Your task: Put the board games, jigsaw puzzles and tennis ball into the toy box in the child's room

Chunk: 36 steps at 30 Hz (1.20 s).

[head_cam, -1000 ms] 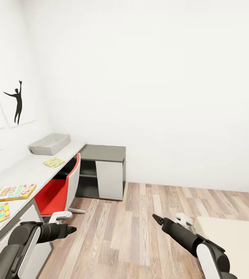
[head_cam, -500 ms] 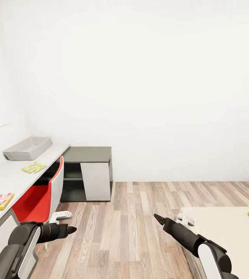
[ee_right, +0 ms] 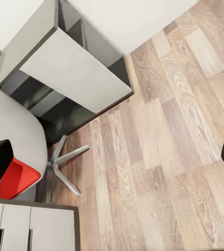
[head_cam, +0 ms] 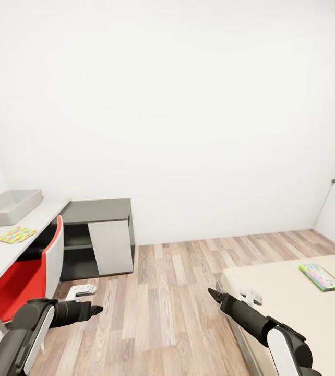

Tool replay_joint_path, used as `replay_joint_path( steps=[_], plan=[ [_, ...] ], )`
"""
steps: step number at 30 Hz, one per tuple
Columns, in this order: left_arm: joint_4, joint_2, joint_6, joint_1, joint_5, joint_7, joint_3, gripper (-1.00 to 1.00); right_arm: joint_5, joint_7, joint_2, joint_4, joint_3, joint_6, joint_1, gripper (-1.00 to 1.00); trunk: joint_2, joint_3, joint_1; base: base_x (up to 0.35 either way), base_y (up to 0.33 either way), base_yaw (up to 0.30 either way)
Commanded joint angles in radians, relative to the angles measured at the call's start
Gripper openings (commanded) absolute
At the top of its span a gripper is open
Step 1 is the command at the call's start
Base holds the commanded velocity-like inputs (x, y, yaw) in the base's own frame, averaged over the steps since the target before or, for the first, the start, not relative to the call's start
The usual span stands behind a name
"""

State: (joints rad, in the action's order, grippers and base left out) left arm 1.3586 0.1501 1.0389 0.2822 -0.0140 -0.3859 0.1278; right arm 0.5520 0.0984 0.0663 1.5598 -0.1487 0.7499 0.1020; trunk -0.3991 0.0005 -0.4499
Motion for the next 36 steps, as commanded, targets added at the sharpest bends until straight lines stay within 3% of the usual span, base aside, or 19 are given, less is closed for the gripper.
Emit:
replay_joint_path(
  steps=[1, 36],
  plan=[
    [0.0, 0.0, 0.005, 0.0, -0.001, -0.002, 0.001, 1.0, -0.004, 0.007, 0.001, 0.0, -0.003, 0.006, 0.001, 1.0, -0.001, 0.0, 0.0, -0.169, 0.163, -0.279],
    [0.0, 0.0, 0.004, 0.0, 0.0, -0.002, 0.001, 1.0, -0.004, 0.007, 0.001, -0.006, -0.006, 0.006, 0.001, 1.0, -0.001, 0.0, 0.0, -0.031, 0.031, -0.279]
  ],
)
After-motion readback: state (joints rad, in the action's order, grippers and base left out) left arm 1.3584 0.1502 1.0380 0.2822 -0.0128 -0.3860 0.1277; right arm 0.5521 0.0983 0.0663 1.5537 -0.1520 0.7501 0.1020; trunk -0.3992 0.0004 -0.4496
